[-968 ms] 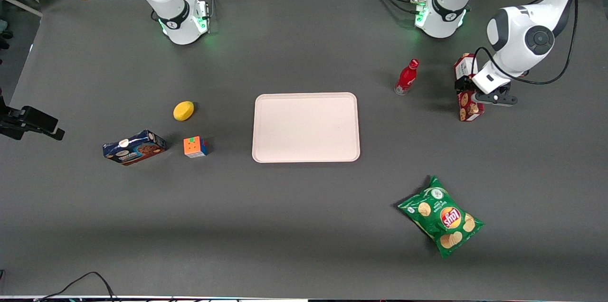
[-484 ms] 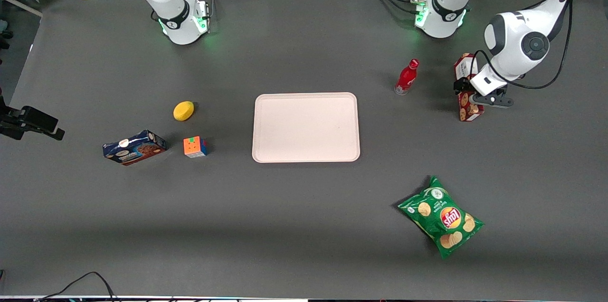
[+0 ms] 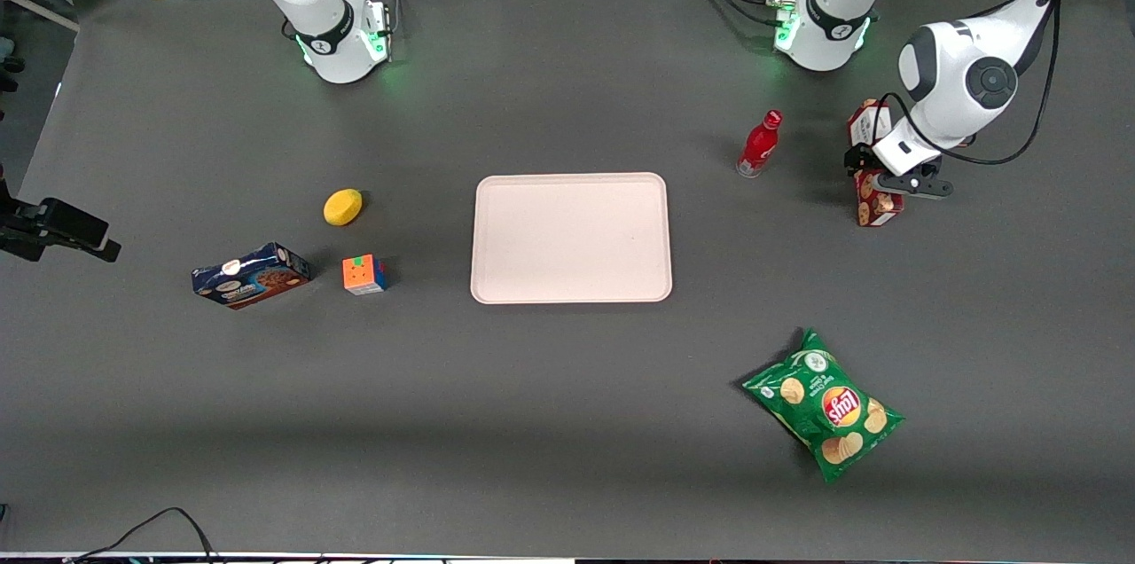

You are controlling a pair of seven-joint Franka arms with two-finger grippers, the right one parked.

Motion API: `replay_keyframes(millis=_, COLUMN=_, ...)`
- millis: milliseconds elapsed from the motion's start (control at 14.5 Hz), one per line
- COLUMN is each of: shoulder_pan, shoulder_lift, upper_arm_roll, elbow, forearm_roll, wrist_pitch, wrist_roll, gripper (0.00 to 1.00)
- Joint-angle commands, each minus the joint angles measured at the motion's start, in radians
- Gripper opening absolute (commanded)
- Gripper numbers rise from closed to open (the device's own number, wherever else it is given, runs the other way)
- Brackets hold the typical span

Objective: Place red cookie box on tray
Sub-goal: 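Close the left gripper on the shortbread box and lift it, then carry the held box over the white tray with the left gripper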

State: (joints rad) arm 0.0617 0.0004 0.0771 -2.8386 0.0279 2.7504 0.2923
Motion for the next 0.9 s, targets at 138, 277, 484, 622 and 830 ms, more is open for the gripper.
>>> replay_keyframes(millis=138, shoulder_pan=0.006, shoulder_lift=-0.045, upper_arm_roll=0.046, elbow=-0.056, forearm_roll=0.007, wrist_pitch=0.054, wrist_roll=0.042, gripper=0.19)
replay_keyframes(millis=277, shoulder_pan=0.006, shoulder_lift=-0.046, upper_arm_roll=0.047, elbow=-0.035, forearm_roll=0.007, wrist_pitch=0.058, wrist_roll=0.047, gripper=0.08)
replay_keyframes(millis=484, shoulder_pan=0.003, shoulder_lift=-0.072, upper_arm_roll=0.046, elbow=0.027, forearm_roll=0.007, wrist_pitch=0.046, wrist_roll=0.064, gripper=0.06)
replay_keyframes(millis=622, shoulder_pan=0.0, shoulder_lift=-0.088, upper_arm_roll=0.038, elbow=0.089, forearm_roll=0.007, wrist_pitch=0.02, wrist_roll=0.054, gripper=0.06)
replay_keyframes(millis=830, shoulder_pan=-0.003, shoulder_lift=-0.154, upper_arm_roll=0.024, elbow=0.255, forearm_roll=0.004, wrist_pitch=-0.261, wrist_roll=0.047, gripper=0.06)
